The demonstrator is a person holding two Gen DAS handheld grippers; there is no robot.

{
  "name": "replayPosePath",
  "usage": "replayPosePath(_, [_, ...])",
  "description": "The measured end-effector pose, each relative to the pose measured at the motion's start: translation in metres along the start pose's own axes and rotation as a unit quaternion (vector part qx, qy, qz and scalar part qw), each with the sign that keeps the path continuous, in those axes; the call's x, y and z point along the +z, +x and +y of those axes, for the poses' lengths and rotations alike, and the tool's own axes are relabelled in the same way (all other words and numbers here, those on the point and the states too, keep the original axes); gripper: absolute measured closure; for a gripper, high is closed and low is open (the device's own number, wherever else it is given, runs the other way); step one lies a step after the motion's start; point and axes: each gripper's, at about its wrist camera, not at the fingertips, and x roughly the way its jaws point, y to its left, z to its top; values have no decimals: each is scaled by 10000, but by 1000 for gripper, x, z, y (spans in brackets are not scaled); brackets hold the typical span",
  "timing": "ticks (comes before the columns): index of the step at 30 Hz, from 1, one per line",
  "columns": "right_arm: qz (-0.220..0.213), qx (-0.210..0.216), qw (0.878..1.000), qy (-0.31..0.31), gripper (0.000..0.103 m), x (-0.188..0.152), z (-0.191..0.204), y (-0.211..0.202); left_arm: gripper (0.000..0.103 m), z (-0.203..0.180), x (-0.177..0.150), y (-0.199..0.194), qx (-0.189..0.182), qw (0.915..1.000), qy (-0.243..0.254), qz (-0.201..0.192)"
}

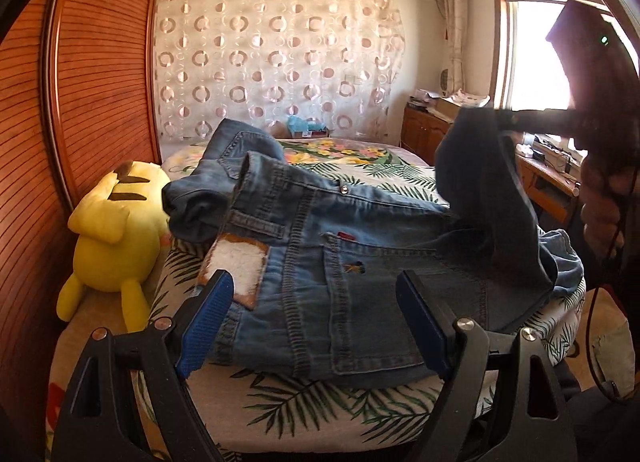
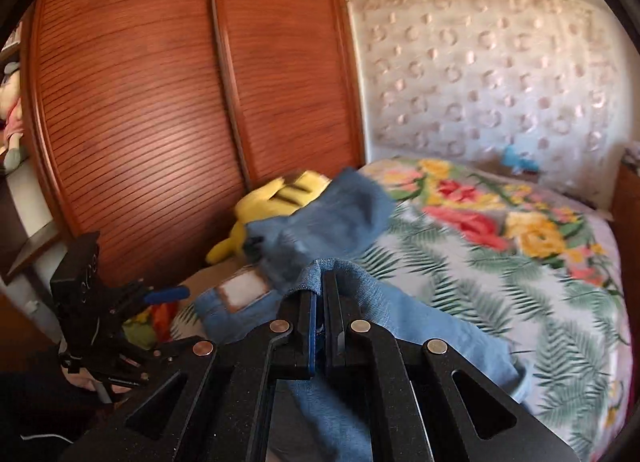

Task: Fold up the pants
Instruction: 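Lift the held leg with the right tool toward the waistband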

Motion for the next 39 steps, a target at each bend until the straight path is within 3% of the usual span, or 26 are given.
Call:
replayPosePath(4, [377, -42, 9992, 160, 101, 2, -9, 25, 19, 6, -4, 1, -29, 9999, -106, 0])
replayPosePath(6, [609, -229, 9976, 221, 93, 3, -16, 34, 19, 4, -5, 3, -74, 9999, -111, 14])
replayPosePath(8, [718, -386, 9963, 272, 78, 3, -23, 33, 19, 2, -6, 4, -90, 9999, -93, 15])
replayPosePath(17, [795, -692, 9941, 264, 56, -5, -16, -8, 19, -18, -7, 12, -249, 9997, 43, 57])
replayPosePath(25, [927, -645, 9932, 294, 53, -12, -6, -14, 19, -22, -9, 17, -276, 9995, 60, 160])
replayPosePath(32, [857, -937, 9895, 685, 53, -22, -16, -14, 19, -26, -9, 21, -307, 9994, 100, 156])
replayPosePath(39, [1205, -1004, 9839, 853, 53, -38, -23, 18, 19, -35, -5, 33, -440, 9985, 270, 183])
